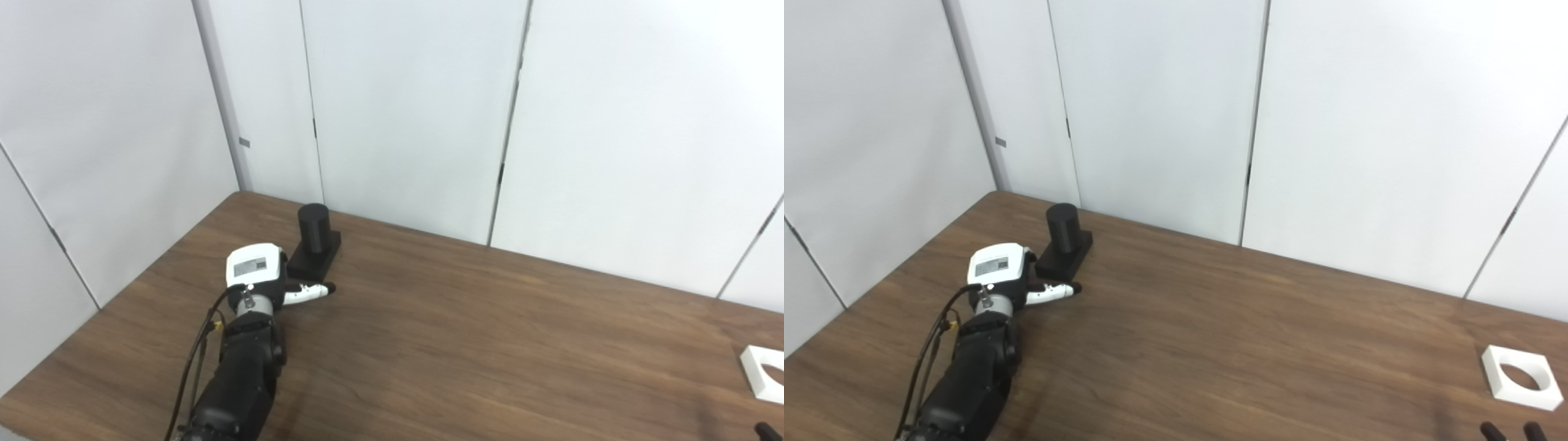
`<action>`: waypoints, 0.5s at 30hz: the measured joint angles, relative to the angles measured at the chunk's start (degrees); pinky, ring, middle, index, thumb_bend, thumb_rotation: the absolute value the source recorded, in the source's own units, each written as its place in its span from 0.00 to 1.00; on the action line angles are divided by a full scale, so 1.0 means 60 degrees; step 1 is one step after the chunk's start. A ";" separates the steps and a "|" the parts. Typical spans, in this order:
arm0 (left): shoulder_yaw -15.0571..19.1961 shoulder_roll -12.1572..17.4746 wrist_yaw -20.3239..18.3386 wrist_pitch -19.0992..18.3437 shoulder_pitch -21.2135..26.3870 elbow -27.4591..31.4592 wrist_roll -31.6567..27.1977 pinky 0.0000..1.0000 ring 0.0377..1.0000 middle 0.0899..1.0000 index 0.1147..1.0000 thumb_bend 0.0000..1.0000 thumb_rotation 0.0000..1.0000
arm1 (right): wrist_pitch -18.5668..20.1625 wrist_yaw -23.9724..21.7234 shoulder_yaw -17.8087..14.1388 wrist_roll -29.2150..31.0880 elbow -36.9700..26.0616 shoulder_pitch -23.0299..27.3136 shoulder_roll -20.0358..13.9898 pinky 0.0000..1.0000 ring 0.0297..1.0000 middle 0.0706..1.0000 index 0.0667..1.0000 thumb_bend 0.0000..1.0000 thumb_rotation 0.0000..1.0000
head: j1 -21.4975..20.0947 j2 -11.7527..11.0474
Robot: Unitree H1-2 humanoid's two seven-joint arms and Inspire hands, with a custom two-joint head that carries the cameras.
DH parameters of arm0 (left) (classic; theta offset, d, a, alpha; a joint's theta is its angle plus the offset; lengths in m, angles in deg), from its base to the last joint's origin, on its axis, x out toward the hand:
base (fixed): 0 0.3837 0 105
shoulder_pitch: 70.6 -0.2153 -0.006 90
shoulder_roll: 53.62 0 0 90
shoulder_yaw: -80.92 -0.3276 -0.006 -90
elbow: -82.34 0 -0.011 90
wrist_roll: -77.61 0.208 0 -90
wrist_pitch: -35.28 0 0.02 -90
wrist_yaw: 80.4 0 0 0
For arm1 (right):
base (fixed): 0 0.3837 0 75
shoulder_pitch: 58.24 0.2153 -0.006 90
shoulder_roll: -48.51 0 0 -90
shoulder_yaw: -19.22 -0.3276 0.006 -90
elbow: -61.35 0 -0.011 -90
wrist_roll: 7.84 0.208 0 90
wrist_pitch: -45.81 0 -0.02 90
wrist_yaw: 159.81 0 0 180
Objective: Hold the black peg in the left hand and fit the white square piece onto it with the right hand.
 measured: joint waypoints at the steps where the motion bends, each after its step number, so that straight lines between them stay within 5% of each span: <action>1: 0.0000 -0.0004 -0.0001 0.0000 0.0000 -0.0029 0.0027 0.89 0.93 0.90 0.77 0.97 0.88 | -0.0033 0.0000 0.0000 -0.0009 0.0005 -0.0001 -0.0001 1.00 0.94 0.88 1.00 0.75 1.00 | 0.0000 0.0000; 15: 0.0153 -0.0096 -0.0159 0.0006 0.0737 -0.1142 0.0856 0.85 0.89 0.87 0.79 0.94 0.94 | -0.0092 -0.0068 0.0009 -0.0028 -0.0002 -0.0027 -0.0010 1.00 0.98 0.91 0.99 0.73 1.00 | -0.0044 0.0103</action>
